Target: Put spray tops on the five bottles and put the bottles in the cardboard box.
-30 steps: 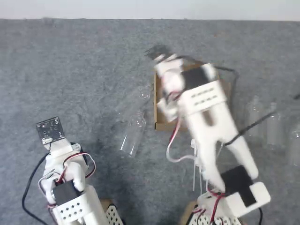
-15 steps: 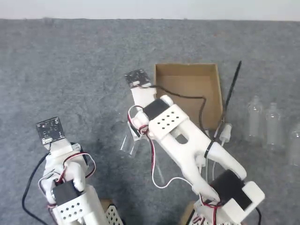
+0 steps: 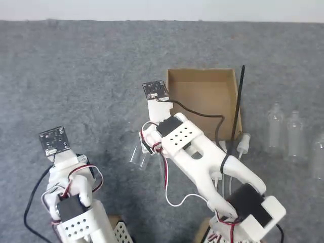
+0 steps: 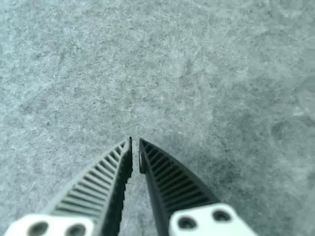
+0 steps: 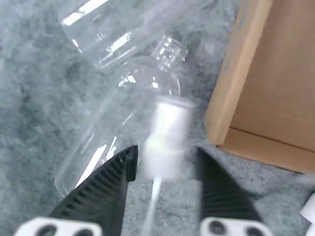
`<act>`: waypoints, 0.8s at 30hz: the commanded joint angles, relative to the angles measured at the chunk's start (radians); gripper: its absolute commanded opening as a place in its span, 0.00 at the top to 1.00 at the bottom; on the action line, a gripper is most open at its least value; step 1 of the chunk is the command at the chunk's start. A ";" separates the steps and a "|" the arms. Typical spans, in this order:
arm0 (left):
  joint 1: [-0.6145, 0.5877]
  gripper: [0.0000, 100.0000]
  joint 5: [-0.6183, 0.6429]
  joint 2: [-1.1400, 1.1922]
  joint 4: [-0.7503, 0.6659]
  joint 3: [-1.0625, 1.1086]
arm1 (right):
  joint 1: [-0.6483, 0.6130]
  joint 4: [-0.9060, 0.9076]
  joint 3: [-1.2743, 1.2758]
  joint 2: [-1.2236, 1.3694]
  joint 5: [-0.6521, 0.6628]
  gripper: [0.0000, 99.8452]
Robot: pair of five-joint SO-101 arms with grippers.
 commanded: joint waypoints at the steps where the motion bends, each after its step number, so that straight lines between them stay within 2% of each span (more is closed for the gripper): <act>1: 0.002 0.98 -0.003 -0.015 -0.023 -0.007 | -0.008 0.025 -0.006 -0.074 -0.014 0.75; 7: 0.002 0.98 -0.003 -0.015 -0.023 -0.007 | 0.001 0.104 -0.051 -0.113 0.011 0.84; 11: 0.002 0.98 -0.003 -0.015 -0.023 -0.007 | 0.061 0.242 -0.091 -0.208 0.216 0.91; 15: 0.002 0.98 -0.003 -0.015 -0.023 -0.007 | 0.186 0.381 -0.089 -0.328 0.456 0.96; 19: 0.002 0.98 -0.003 -0.015 -0.023 -0.007 | 0.331 0.487 -0.055 -0.394 0.557 0.96; 24: 0.002 0.98 -0.003 -0.015 -0.023 -0.007 | 0.441 0.446 0.115 -0.407 0.663 0.96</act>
